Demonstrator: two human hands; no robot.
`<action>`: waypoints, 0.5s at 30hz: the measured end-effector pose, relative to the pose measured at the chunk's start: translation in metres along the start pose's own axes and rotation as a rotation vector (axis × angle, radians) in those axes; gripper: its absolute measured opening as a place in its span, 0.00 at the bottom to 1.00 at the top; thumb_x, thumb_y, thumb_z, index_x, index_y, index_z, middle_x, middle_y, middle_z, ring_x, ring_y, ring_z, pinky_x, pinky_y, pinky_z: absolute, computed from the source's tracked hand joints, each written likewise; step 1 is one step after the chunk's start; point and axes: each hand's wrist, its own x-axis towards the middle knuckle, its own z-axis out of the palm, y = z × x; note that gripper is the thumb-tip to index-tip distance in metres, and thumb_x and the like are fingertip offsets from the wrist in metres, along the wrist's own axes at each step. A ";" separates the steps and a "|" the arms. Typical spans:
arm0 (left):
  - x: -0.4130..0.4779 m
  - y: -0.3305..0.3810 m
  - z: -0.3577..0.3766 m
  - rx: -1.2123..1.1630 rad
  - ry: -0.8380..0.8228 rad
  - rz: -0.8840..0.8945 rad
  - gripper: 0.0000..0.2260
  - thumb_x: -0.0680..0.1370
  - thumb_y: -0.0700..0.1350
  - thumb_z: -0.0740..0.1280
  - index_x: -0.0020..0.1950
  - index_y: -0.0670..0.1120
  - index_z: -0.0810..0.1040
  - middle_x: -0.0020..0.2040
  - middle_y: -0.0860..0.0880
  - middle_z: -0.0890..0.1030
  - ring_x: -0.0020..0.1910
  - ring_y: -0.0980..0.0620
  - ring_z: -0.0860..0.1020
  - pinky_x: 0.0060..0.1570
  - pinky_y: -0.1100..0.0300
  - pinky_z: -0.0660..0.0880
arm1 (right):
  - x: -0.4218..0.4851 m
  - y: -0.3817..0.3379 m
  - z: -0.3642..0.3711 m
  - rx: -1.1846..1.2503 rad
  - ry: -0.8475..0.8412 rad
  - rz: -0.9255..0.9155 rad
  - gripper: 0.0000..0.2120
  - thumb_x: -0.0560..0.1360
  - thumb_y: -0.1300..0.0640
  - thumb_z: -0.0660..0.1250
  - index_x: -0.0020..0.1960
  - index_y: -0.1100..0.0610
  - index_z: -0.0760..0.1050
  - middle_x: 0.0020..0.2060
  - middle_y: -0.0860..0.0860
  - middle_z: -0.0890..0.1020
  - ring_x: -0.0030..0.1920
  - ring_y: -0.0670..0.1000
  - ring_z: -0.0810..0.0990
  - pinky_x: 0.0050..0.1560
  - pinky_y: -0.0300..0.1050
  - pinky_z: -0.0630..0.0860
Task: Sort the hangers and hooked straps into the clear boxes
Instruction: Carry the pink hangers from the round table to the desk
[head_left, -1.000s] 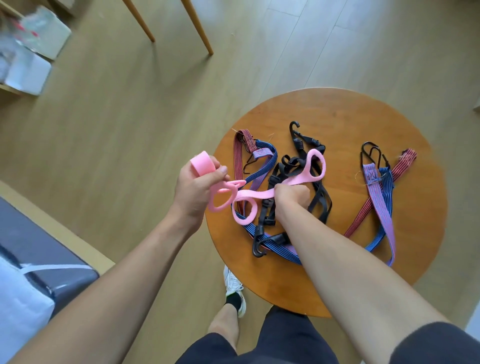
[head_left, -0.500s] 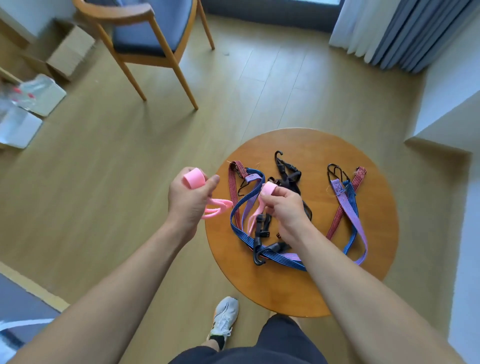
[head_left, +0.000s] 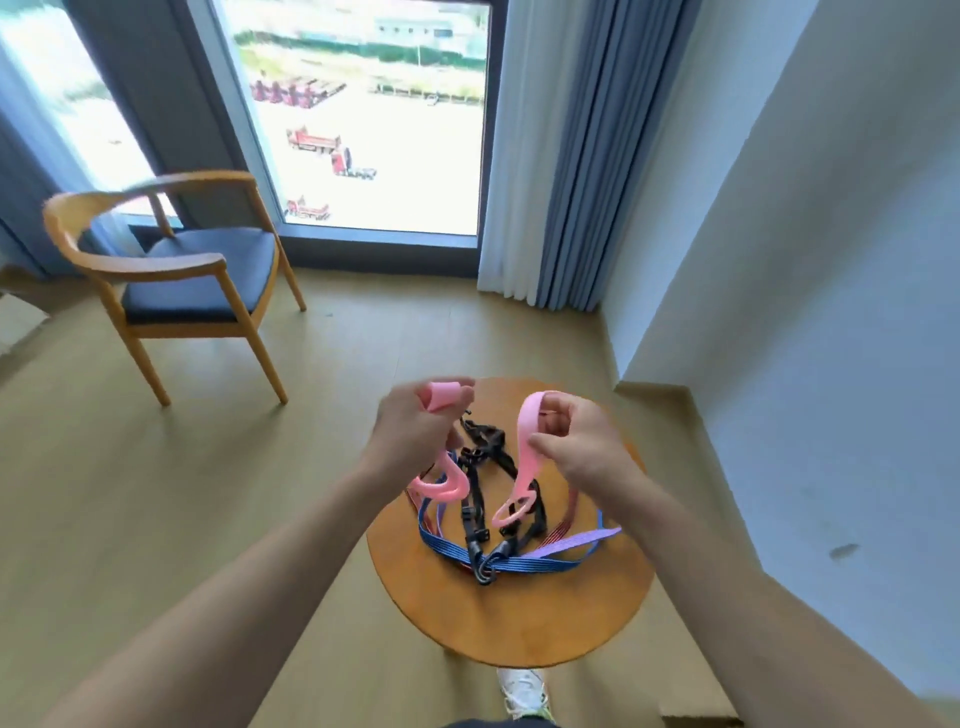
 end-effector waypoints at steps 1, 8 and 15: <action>-0.004 0.008 0.007 0.003 -0.057 0.040 0.06 0.80 0.48 0.73 0.55 0.56 0.86 0.48 0.43 0.87 0.31 0.50 0.83 0.37 0.49 0.84 | -0.013 -0.004 -0.007 -0.044 0.018 -0.022 0.17 0.75 0.69 0.71 0.63 0.59 0.80 0.51 0.54 0.85 0.54 0.55 0.83 0.59 0.51 0.80; -0.056 0.042 0.078 -0.028 -0.435 0.179 0.14 0.81 0.47 0.72 0.66 0.55 0.83 0.35 0.48 0.85 0.32 0.51 0.83 0.33 0.60 0.80 | -0.116 -0.014 -0.063 0.061 0.304 -0.037 0.19 0.76 0.67 0.72 0.65 0.55 0.78 0.42 0.50 0.86 0.44 0.46 0.85 0.51 0.44 0.83; -0.120 0.069 0.163 -0.066 -0.789 0.234 0.09 0.80 0.44 0.72 0.60 0.49 0.85 0.40 0.43 0.87 0.31 0.48 0.82 0.33 0.55 0.81 | -0.216 -0.006 -0.116 0.001 0.716 -0.018 0.29 0.70 0.64 0.79 0.68 0.57 0.75 0.47 0.49 0.80 0.45 0.55 0.84 0.55 0.52 0.83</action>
